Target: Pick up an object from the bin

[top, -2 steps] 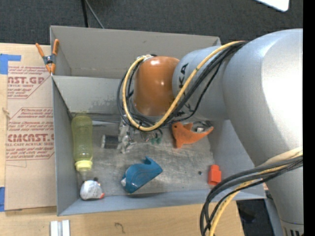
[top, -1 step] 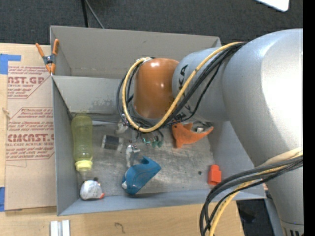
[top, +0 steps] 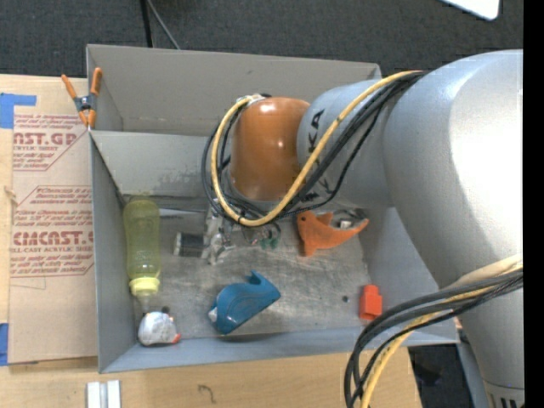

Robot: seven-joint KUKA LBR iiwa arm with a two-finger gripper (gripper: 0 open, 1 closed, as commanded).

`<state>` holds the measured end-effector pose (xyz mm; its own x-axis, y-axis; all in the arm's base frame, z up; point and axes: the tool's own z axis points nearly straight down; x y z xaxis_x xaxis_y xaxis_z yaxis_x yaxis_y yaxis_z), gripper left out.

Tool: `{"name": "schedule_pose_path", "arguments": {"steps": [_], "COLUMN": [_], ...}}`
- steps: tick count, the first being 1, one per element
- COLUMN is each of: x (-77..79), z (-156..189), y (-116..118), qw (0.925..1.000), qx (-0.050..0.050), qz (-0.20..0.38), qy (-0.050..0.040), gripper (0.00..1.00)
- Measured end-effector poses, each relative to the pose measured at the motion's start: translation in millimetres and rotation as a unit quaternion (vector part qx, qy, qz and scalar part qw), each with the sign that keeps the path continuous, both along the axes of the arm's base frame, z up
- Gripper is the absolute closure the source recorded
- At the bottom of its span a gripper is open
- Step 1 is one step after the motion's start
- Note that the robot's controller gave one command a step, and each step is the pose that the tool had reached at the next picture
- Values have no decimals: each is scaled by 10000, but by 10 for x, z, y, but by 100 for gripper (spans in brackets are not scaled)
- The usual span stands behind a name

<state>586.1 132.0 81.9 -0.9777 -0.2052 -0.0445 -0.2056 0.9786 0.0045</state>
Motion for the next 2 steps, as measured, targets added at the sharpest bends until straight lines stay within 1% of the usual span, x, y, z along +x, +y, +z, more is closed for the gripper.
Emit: {"name": "schedule_pose_path", "arguments": {"steps": [1,2], "x": [-74,-68], "z": [-22,-25], "y": [-6,-3], "qw": [9998,9999], "qx": [-39,-34], "qz": [19,19], "qy": [177,157], "gripper": [0,0]}}
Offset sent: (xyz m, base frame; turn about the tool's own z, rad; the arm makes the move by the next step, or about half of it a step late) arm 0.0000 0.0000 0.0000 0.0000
